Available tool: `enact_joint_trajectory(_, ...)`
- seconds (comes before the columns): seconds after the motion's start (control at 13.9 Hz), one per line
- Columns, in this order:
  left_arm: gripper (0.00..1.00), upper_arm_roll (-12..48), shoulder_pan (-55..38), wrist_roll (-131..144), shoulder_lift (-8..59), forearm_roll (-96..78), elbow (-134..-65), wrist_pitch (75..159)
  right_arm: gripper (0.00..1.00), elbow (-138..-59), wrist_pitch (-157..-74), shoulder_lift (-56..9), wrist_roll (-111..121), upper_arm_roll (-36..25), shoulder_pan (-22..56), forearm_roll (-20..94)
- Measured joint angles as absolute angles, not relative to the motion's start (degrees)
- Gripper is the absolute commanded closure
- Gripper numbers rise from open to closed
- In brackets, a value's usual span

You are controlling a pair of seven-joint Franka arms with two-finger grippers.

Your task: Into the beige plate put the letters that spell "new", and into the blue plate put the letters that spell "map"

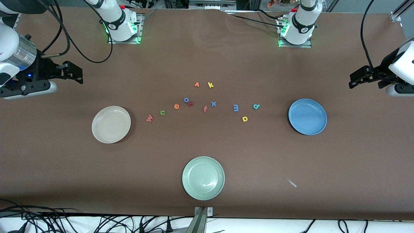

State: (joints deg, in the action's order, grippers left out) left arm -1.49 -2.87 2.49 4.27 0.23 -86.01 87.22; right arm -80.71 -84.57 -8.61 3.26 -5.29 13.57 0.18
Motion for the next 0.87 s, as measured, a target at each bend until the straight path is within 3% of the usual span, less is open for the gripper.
enact_joint_trajectory(0.87,0.00,-1.4,-2.9,2.5,4.3,0.2,-86.0,87.2,0.00,-81.8,-85.0,-8.8,3.0,-3.8,13.6,0.2)
